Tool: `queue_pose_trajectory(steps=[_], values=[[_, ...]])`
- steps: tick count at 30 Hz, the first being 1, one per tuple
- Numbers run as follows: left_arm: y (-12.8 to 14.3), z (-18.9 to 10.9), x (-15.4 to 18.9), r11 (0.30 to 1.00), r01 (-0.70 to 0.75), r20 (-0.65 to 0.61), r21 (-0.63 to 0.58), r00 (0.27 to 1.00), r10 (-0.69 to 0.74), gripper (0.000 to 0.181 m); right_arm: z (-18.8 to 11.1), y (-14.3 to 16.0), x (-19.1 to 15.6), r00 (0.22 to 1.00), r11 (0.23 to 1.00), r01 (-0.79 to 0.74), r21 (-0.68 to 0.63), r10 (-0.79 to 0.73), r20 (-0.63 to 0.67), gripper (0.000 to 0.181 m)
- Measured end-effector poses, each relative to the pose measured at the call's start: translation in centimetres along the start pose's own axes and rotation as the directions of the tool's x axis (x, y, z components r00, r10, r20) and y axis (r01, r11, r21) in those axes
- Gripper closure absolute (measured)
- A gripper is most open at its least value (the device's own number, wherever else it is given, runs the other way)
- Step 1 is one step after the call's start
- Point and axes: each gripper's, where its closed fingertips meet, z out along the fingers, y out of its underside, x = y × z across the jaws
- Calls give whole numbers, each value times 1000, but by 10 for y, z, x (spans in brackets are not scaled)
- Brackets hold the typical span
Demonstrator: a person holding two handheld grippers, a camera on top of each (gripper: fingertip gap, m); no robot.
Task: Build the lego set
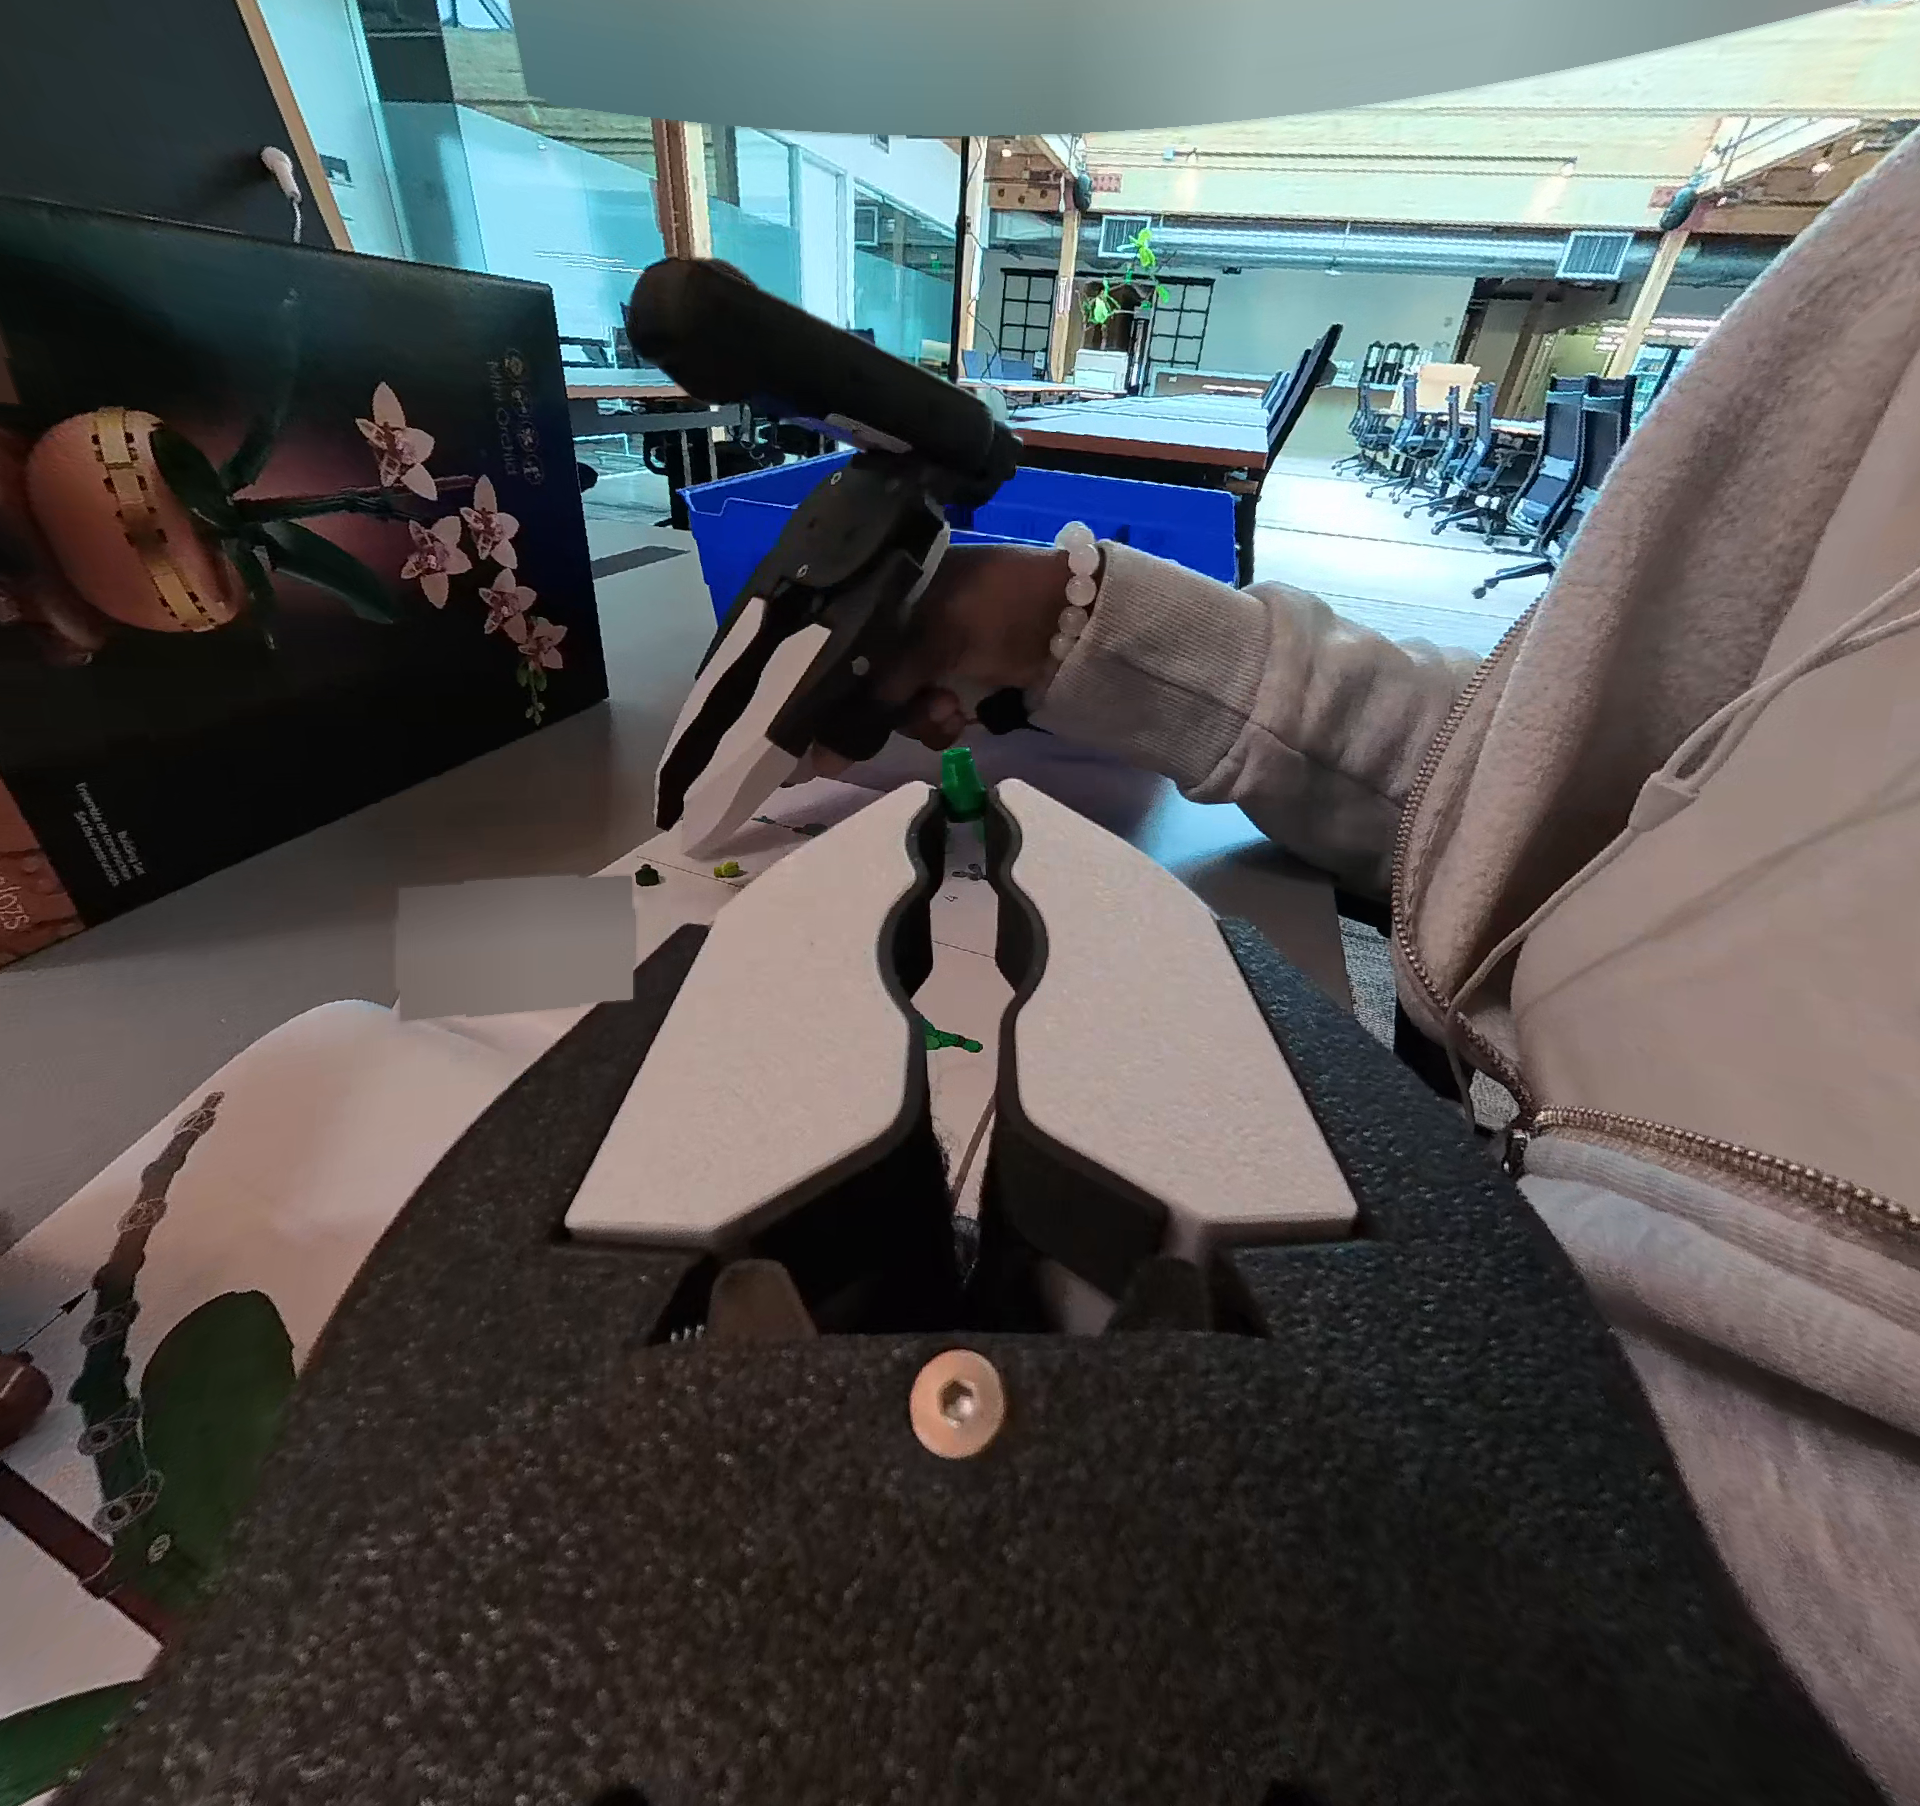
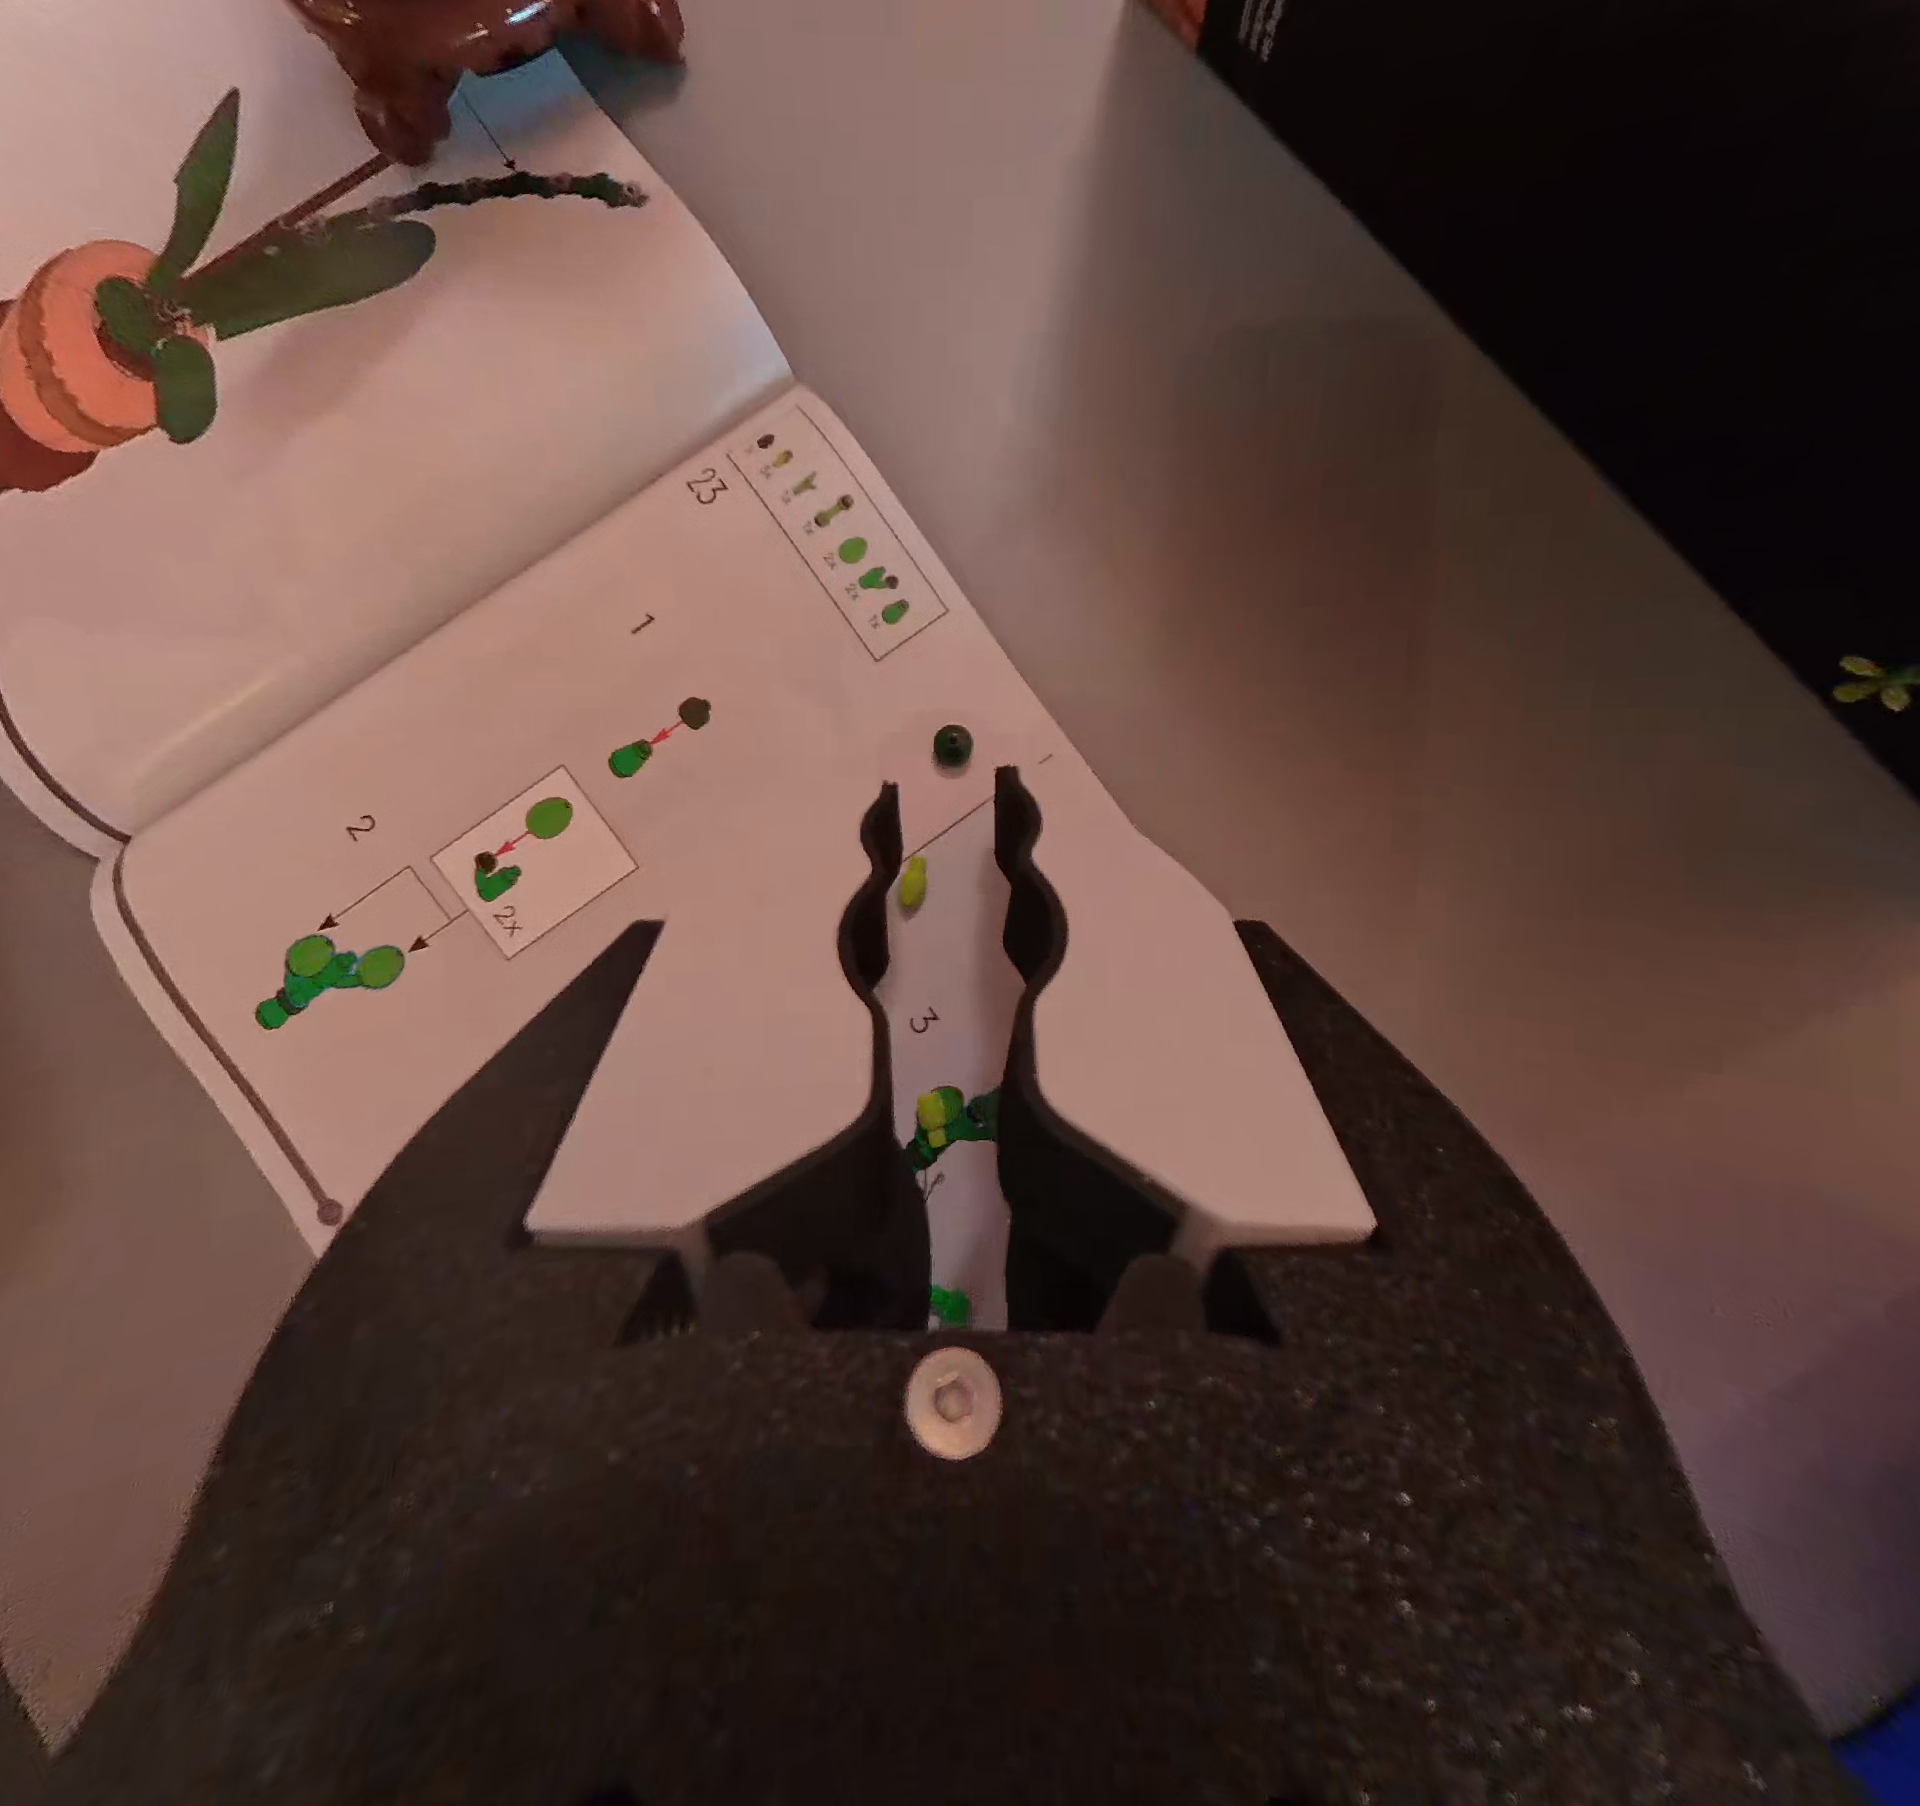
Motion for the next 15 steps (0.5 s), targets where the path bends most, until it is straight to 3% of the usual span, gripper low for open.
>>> queue_pose_trajectory(steps=[15], values=[[0,0,-1,1000,10,-1,-2,1000,-10,175,5,3,2,998,1000,22,0,-21,51,168]])
